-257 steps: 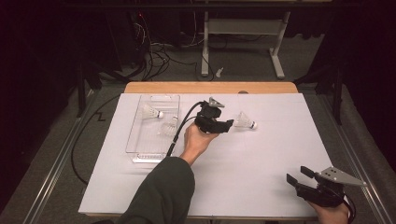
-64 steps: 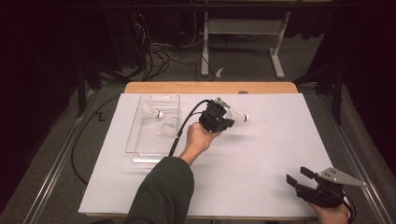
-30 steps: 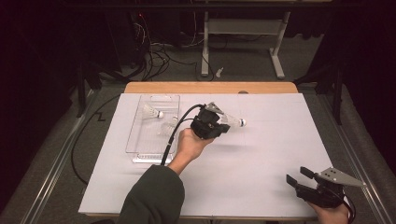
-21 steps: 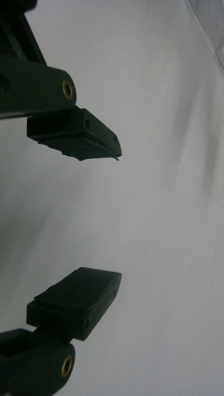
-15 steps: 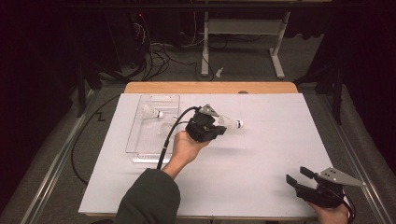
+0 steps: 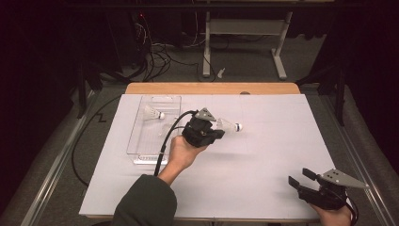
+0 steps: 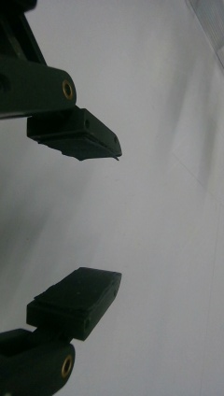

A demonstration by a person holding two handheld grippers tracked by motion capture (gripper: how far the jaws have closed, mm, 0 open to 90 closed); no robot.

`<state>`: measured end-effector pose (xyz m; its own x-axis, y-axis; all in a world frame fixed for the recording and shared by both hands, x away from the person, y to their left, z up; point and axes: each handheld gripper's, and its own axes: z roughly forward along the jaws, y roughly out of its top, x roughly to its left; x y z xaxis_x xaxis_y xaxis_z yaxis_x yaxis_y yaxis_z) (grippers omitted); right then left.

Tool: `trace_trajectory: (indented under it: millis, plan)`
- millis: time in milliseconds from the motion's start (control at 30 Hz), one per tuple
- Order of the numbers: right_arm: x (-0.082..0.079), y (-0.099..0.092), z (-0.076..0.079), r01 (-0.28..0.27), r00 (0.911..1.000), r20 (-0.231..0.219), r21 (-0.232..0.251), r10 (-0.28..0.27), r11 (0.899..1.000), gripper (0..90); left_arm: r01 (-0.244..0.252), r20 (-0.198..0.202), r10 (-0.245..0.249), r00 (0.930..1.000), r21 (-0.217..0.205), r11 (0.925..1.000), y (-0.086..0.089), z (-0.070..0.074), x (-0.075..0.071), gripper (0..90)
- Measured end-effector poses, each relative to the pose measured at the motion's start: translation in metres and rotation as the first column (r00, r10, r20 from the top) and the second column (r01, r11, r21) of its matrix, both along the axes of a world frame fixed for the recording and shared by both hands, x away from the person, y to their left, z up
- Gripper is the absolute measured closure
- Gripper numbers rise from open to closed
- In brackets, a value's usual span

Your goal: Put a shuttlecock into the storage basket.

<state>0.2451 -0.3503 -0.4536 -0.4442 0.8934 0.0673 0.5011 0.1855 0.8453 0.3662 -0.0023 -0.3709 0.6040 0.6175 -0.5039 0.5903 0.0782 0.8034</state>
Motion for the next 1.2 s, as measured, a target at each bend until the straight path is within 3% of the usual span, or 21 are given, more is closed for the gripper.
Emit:
trace_trajectory:
  millis: [1200]
  plan:
    - [0.001,0.001,0.0,-0.002,1.0,-0.001,-0.001,0.002,1.0,34.4,-0.025,0.013,0.026,0.9996,-0.021,0.9995,0.031,0.002,-0.022,90.0]
